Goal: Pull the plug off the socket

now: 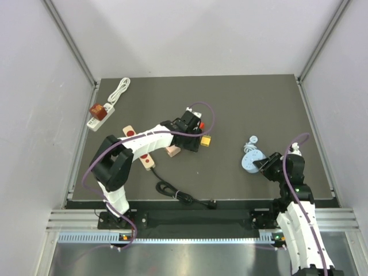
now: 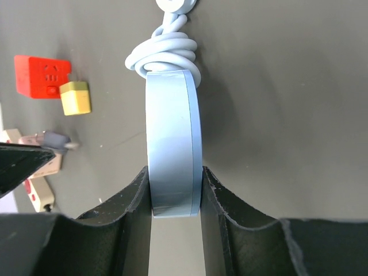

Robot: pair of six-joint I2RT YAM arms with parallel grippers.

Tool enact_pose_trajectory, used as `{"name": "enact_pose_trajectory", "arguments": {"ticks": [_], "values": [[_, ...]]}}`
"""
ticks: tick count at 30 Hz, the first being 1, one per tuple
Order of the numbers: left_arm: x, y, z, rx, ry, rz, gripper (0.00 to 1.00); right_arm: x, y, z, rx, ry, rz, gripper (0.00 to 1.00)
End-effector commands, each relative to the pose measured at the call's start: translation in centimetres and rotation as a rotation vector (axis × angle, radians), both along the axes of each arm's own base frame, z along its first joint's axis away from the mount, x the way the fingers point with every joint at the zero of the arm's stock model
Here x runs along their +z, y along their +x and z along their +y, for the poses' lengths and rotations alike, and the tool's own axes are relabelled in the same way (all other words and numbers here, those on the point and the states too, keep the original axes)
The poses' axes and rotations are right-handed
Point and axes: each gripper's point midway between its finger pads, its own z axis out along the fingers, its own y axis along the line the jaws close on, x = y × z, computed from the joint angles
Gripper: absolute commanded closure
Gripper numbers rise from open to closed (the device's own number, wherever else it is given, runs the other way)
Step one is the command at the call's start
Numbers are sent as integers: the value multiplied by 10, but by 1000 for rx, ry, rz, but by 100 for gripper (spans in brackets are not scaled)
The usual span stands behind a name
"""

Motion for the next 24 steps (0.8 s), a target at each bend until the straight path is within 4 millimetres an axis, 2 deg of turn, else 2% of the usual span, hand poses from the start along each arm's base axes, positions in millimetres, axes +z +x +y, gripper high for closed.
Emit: {"name": "enact_pose_trajectory", "arguments": {"ticks": [1, 2, 4, 5, 7, 10, 11, 12, 15, 16, 17, 24], "values": [[21, 13, -6, 13, -50, -47, 28, 27, 15, -13, -26, -70, -77, 100], [26, 13, -6, 12, -60, -55, 15, 27, 16, -15, -31, -79, -74, 100], [33, 14, -6, 22, -74, -64, 4, 25, 16, -19, -43, -95, -57, 100], [36, 13, -5, 22, -77, -67, 2, 24, 16, -20, -45, -98, -49, 100], [43, 11, -6, 31, -101, -66, 2, 20, 16, -25, -61, -112, -24, 100], [65, 3, -10, 27, -175, -69, 2, 13, 14, -35, -114, -116, 24, 100], [68, -5, -12, 16, -203, -52, 2, 14, 14, -38, -132, -119, 34, 100], [83, -9, -15, 13, -260, -63, 2, 11, 13, -45, -160, -126, 50, 100], [106, -33, -28, -49, -413, -35, 2, 7, 12, -59, -238, -134, 89, 100], [110, -39, -30, -65, -444, -27, 2, 5, 10, -63, -265, -130, 107, 100], [113, -55, -32, -110, -490, 8, 2, 5, 9, -70, -300, -141, 112, 100], [132, -88, -20, -184, -574, -6, 2, -6, -4, -110, -514, -141, 191, 100]]}}
